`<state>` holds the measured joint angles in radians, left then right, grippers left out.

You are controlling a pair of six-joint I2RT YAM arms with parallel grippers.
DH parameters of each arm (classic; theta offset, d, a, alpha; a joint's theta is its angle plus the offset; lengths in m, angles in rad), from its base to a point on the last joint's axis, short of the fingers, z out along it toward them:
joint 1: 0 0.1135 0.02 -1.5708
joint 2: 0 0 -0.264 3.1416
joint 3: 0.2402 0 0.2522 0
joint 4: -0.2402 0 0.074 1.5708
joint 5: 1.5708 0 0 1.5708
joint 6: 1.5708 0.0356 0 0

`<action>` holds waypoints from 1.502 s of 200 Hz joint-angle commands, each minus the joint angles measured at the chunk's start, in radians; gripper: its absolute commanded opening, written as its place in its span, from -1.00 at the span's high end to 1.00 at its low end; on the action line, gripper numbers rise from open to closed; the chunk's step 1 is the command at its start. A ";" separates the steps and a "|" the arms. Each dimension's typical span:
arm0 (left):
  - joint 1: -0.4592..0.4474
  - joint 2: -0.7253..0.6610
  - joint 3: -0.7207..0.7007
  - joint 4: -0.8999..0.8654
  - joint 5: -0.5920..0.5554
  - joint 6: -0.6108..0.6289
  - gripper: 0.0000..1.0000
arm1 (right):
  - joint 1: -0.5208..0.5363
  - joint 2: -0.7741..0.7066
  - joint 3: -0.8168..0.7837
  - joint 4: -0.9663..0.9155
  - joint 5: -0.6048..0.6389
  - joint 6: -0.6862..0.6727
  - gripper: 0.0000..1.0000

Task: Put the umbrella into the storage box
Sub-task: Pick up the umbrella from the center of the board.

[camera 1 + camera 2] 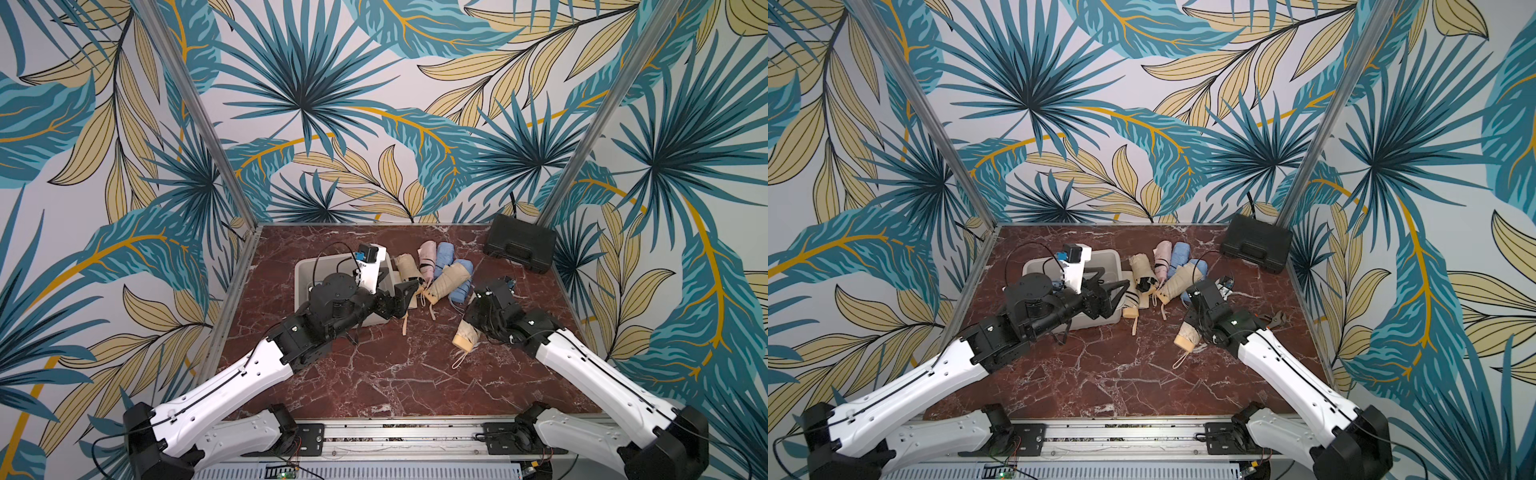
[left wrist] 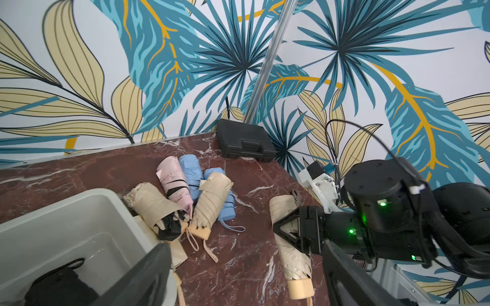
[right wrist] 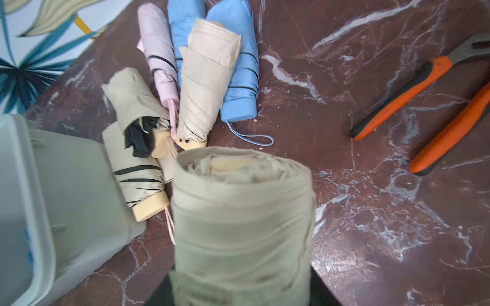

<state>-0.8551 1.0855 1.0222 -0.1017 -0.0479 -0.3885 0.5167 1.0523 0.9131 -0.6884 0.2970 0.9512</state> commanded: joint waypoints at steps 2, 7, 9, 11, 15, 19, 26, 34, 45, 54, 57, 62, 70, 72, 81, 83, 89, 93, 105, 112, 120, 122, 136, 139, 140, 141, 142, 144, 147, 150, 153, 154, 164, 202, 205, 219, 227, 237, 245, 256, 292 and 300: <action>-0.014 0.042 0.046 0.032 0.028 -0.003 -0.96 | -0.001 -0.056 0.086 -0.055 0.043 0.019 0.06; -0.014 0.057 0.058 0.022 0.041 -0.004 -0.98 | 0.000 -0.057 0.107 -0.058 0.039 0.017 0.06; -0.014 0.062 0.065 0.016 0.045 -0.004 -0.98 | 0.000 -0.057 0.115 -0.058 0.038 0.017 0.06; -0.014 0.067 0.069 0.012 0.048 -0.003 -0.99 | 0.000 -0.057 0.123 -0.059 0.037 0.016 0.06; -0.015 0.077 0.079 0.005 0.055 -0.004 -1.00 | 0.000 -0.054 0.140 -0.059 0.034 0.015 0.06; -0.014 0.086 0.089 0.000 0.064 -0.005 -1.00 | 0.000 -0.050 0.155 -0.060 0.030 0.013 0.06; -0.015 0.102 0.103 -0.004 0.077 -0.007 -1.00 | -0.001 -0.043 0.183 -0.059 0.025 0.013 0.06; -0.015 0.117 0.112 0.000 0.090 -0.013 -0.99 | -0.001 -0.030 0.215 -0.060 0.018 0.015 0.06; -0.014 0.132 0.115 0.020 0.104 -0.032 -1.00 | 0.000 -0.012 0.256 -0.057 0.010 0.017 0.06; -0.014 0.141 0.112 0.041 0.109 -0.054 -1.00 | 0.000 0.001 0.287 -0.051 0.005 0.022 0.06; -0.014 0.143 0.111 0.049 0.111 -0.060 -1.00 | 0.000 0.004 0.296 -0.048 0.003 0.026 0.06; -0.014 0.147 0.108 0.060 0.114 -0.073 -1.00 | 0.000 0.010 0.308 -0.040 -0.001 0.032 0.06; -0.015 0.152 0.108 0.071 0.114 -0.096 -1.00 | 0.000 0.019 0.323 -0.023 -0.009 0.046 0.07; -0.014 0.154 0.108 0.072 0.113 -0.105 -1.00 | 0.000 0.022 0.325 -0.017 -0.010 0.050 0.07; -0.014 0.157 0.109 0.076 0.103 -0.147 -1.00 | 0.000 0.031 0.338 0.006 -0.022 0.074 0.07; -0.013 0.156 0.109 0.078 0.102 -0.156 -1.00 | 0.000 0.032 0.340 0.011 -0.025 0.078 0.07; -0.013 0.157 0.103 0.090 0.100 -0.183 -1.00 | 0.000 0.039 0.346 0.025 -0.036 0.099 0.07; -0.014 0.157 0.099 0.097 0.100 -0.200 -1.00 | 0.000 0.041 0.349 0.034 -0.042 0.113 0.07; -0.014 0.161 0.090 0.106 0.098 -0.240 -1.00 | 0.000 0.051 0.350 0.067 -0.059 0.156 0.08; -0.013 0.166 0.091 0.103 0.090 -0.261 -1.00 | 0.002 0.059 0.350 0.084 -0.066 0.181 0.09; -0.010 0.172 0.100 0.085 0.078 -0.290 -1.00 | 0.001 0.067 0.351 0.103 -0.075 0.208 0.11; -0.009 0.172 0.102 0.080 0.075 -0.295 -1.00 | 0.002 0.069 0.352 0.106 -0.076 0.216 0.11; 0.002 0.186 0.118 0.061 0.081 -0.325 -1.00 | 0.005 0.088 0.358 0.131 -0.091 0.274 0.12; 0.005 0.190 0.120 0.057 0.082 -0.331 -1.00 | 0.004 0.094 0.358 0.141 -0.096 0.284 0.12; 0.006 0.191 0.121 0.056 0.082 -0.333 -1.00 | 0.005 0.095 0.358 0.144 -0.098 0.289 0.12; 0.007 0.192 0.122 0.054 0.084 -0.335 -1.00 | 0.005 0.097 0.359 0.146 -0.099 0.292 0.12; 0.009 0.194 0.123 0.053 0.084 -0.337 -1.00 | 0.005 0.098 0.359 0.150 -0.100 0.296 0.12; 0.011 0.195 0.123 0.053 0.088 -0.341 -1.00 | 0.005 0.102 0.359 0.155 -0.102 0.304 0.12; 0.014 0.199 0.124 0.053 0.095 -0.347 -1.00 | 0.007 0.107 0.358 0.162 -0.106 0.313 0.12; 0.018 0.203 0.124 0.054 0.102 -0.353 -1.00 | 0.008 0.111 0.359 0.166 -0.111 0.325 0.12; 0.022 0.207 0.125 0.054 0.110 -0.358 -1.00 | 0.008 0.115 0.362 0.173 -0.114 0.335 0.12; 0.024 0.208 0.126 0.053 0.112 -0.360 -1.00 | 0.009 0.117 0.362 0.175 -0.114 0.338 0.12; 0.033 0.220 0.126 0.055 0.135 -0.378 -1.00 | 0.015 0.131 0.367 0.192 -0.119 0.363 0.13; 0.050 0.234 0.087 0.155 0.219 -0.364 -1.00 | 0.034 0.178 0.388 0.257 -0.125 0.408 0.13; 0.054 0.236 0.083 0.163 0.230 -0.366 -1.00 | 0.036 0.183 0.391 0.260 -0.126 0.410 0.13; 0.069 0.247 0.072 0.196 0.275 -0.378 -1.00 | 0.047 0.202 0.406 0.279 -0.128 0.415 0.12; 0.072 0.254 0.071 0.207 0.289 -0.381 -1.00 | 0.054 0.212 0.412 0.292 -0.129 0.423 0.12; 0.073 0.258 0.074 0.210 0.303 -0.380 -0.99 | 0.064 0.222 0.418 0.305 -0.130 0.431 0.13; 0.073 0.260 0.076 0.205 0.306 -0.379 -0.95 | 0.069 0.229 0.424 0.312 -0.131 0.437 0.12; 0.074 0.260 0.076 0.191 0.296 -0.377 -0.89 | 0.077 0.238 0.428 0.321 -0.136 0.446 0.12; 0.086 0.250 0.079 0.151 0.264 -0.362 -0.53 | 0.101 0.249 0.429 0.334 -0.128 0.470 0.12; 0.087 0.245 0.079 0.144 0.253 -0.355 -0.45 | 0.105 0.250 0.426 0.335 -0.124 0.471 0.12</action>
<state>-0.7753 1.3464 1.1114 0.0544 0.2211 -0.7700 0.6079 1.3003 1.3094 -0.4229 0.1665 1.3960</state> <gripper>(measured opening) 0.773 0.496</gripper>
